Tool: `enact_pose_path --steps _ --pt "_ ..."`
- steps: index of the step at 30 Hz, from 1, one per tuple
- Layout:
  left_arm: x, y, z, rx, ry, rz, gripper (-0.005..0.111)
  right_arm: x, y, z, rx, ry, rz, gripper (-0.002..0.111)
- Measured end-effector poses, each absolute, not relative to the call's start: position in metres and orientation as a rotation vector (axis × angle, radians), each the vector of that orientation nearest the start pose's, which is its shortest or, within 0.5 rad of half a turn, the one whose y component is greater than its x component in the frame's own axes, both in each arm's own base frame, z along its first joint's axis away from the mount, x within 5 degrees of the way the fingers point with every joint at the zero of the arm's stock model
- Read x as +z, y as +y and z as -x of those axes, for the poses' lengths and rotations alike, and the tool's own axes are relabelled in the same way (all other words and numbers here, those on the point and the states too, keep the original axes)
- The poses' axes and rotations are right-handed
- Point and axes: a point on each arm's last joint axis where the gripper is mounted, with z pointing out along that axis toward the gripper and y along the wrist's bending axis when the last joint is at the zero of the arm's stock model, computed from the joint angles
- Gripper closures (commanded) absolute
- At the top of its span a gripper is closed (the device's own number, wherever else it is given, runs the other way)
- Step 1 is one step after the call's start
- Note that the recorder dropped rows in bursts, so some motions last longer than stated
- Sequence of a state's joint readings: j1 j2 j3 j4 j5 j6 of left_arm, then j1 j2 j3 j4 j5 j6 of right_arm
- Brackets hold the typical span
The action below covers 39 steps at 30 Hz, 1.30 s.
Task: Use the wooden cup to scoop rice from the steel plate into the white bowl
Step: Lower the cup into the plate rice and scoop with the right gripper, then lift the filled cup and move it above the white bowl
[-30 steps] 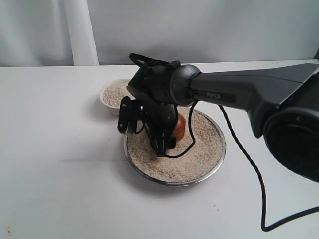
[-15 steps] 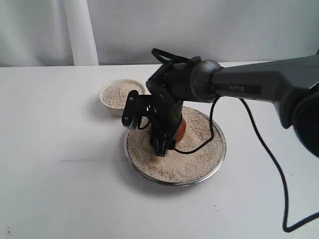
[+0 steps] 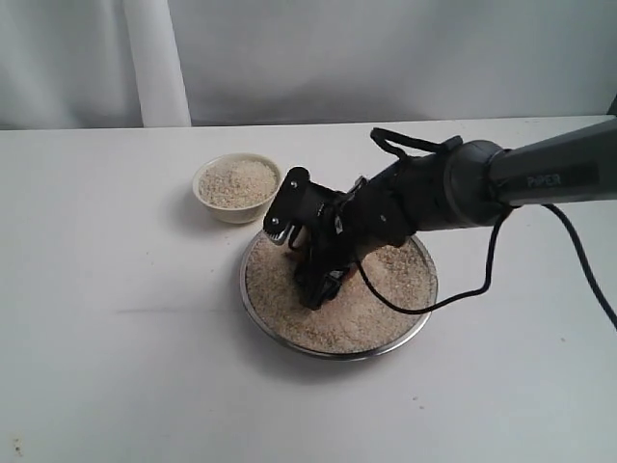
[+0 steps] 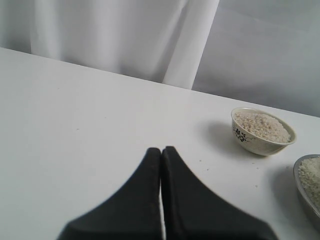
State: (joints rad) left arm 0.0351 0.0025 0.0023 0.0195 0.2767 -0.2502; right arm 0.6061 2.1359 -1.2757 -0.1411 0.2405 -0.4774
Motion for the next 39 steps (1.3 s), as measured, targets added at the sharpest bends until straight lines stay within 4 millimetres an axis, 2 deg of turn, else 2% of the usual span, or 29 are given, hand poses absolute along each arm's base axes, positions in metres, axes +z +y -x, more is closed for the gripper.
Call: enact_pose_path --steps 13,16,21,25,34,37,39 --pt "0.187 0.002 -0.055 -0.138 1.751 0.239 0.107 0.088 0.220 -0.338 0.031 2.019 1.260 0.108" --pt "0.187 0.002 -0.055 -0.138 1.751 0.239 0.107 0.092 0.213 -0.327 0.047 2.015 1.220 0.108" --pt "0.187 0.002 -0.055 -0.138 1.751 0.239 0.107 0.102 0.207 -0.321 0.055 2.052 1.193 0.108" --pt "0.187 0.002 -0.055 -0.138 1.751 0.239 0.107 0.118 0.206 -0.320 0.067 2.034 1.153 0.108" --pt "0.187 0.002 -0.055 -0.138 1.751 0.239 0.107 0.175 0.209 -0.323 0.091 1.832 1.031 0.108" --pt "0.187 0.002 -0.055 -0.138 1.751 0.239 0.107 0.198 0.216 -0.336 0.090 1.835 1.017 0.108" --pt "0.187 0.002 -0.055 -0.138 1.751 0.239 0.107 0.223 0.224 -0.348 0.088 1.830 1.004 0.108"
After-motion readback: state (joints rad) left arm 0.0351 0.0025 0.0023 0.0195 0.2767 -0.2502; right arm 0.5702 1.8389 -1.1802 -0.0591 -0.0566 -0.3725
